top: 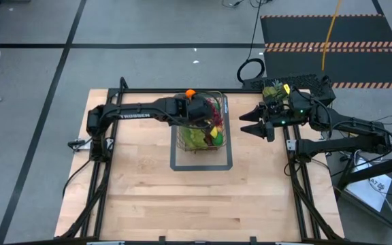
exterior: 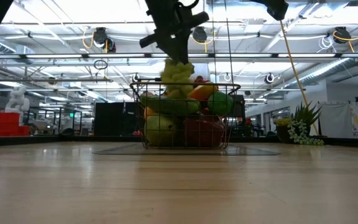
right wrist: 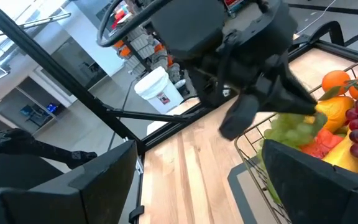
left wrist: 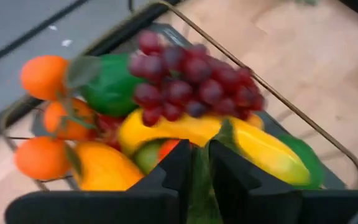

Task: Build produce basket
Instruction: Put the green grapes into the gold wire basket, then return to Home Position

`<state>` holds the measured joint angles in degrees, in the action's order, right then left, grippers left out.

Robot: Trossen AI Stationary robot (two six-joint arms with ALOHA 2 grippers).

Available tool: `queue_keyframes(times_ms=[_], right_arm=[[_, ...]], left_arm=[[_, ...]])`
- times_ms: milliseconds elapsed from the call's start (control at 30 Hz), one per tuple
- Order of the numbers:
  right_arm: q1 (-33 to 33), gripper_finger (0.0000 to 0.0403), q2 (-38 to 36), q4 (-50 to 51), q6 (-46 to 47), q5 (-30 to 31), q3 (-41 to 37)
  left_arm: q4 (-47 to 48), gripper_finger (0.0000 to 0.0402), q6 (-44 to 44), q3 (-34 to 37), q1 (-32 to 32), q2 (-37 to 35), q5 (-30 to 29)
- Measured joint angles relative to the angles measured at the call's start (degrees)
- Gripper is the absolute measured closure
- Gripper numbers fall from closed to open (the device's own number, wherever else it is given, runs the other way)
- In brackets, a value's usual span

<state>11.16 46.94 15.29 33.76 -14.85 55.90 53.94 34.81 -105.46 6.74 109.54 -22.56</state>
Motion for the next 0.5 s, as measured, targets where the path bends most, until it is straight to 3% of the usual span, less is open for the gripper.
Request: queue_keyframes(times_ms=[167,500], right_arm=[[0.0,0.0062,0.0,0.0,0.0,-0.1,0.0],[0.0,0.0062,0.0,0.0,1.4,-1.5,0.0]], left_arm=[[-0.1,0.0311,1.5,0.0,1.4,0.0,-1.6],[5.0,0.0166,9.5,0.1,3.2,-3.7,3.0]])
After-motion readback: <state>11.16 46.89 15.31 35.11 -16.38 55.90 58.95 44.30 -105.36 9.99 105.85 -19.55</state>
